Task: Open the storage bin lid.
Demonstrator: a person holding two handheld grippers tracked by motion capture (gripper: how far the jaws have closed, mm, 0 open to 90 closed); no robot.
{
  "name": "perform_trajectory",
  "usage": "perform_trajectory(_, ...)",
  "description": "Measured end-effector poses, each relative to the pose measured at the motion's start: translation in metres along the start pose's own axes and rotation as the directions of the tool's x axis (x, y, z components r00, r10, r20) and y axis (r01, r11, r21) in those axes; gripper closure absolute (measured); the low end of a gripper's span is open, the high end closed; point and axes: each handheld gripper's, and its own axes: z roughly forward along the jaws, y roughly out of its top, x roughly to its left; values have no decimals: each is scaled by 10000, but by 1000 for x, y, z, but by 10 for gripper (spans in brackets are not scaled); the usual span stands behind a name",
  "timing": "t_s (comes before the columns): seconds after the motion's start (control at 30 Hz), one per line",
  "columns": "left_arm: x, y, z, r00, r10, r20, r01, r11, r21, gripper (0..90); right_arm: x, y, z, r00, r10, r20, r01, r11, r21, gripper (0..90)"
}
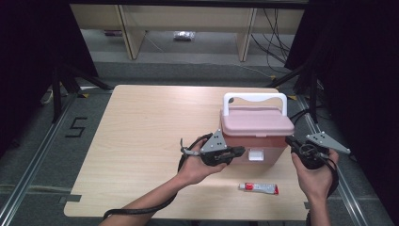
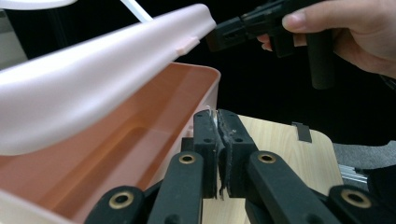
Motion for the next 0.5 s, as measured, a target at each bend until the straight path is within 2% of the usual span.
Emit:
perform_trajectory(0.03, -1, -1, 2, 10000, 35, 81, -35, 10000, -5, 854, 0, 0, 0, 10000, -31, 27, 31, 10000, -11, 900)
perform_trajectory(0.07, -1, -2, 3, 9999, 8, 159, -8, 10000, -15, 852, 1, 1, 0, 9999, 132, 65, -132, 9999, 26, 900)
perform_trajectory(0.1, -1, -4, 5, 9998, 17, 178, -16, 10000, -27, 851, -1, 2, 0, 9999, -97, 120, 97, 10000, -21, 900)
perform_trajectory(0.17, -1, -6, 9, 9998, 31, 189, -30, 10000, -20, 853, -1, 3, 0, 9999, -117, 107, 118, 9999, -28, 900)
perform_trajectory(0.2, 0, -7, 10, 9998, 79, 181, -79, 10000, 28, 854, 1, 3, 0, 9998, 202, 80, -203, 9998, 43, 900)
perform_trajectory(0.27, -1, -9, 14, 9997, 132, 206, -133, 9999, 11, 855, -1, 4, 2, 9998, -173, 78, 174, 9998, -65, 900)
perform_trajectory(0.33, -1, -10, 17, 9997, 130, 192, -131, 9999, 51, 856, 0, 5, 1, 9998, -79, 158, 79, 10000, 2, 900)
perform_trajectory(0.37, -1, -10, 18, 9996, 181, 197, -183, 9998, 100, 856, -1, 6, 2, 9996, -231, 162, 232, 9997, -95, 900)
perform_trajectory(0.43, -1, -12, 21, 9996, 223, 179, -225, 9996, 140, 858, 1, 7, 1, 10000, 92, 27, -92, 10000, -15, 900)
perform_trajectory(0.47, -1, -12, 22, 9997, 194, 167, -196, 9997, 110, 858, 1, 7, 1, 9999, 96, 50, -96, 10000, -24, 900)
perform_trajectory(0.5, -1, -12, 24, 9996, 227, 161, -229, 9997, 124, 858, -1, 8, 1, 9999, -104, 116, 105, 9999, -27, 900)
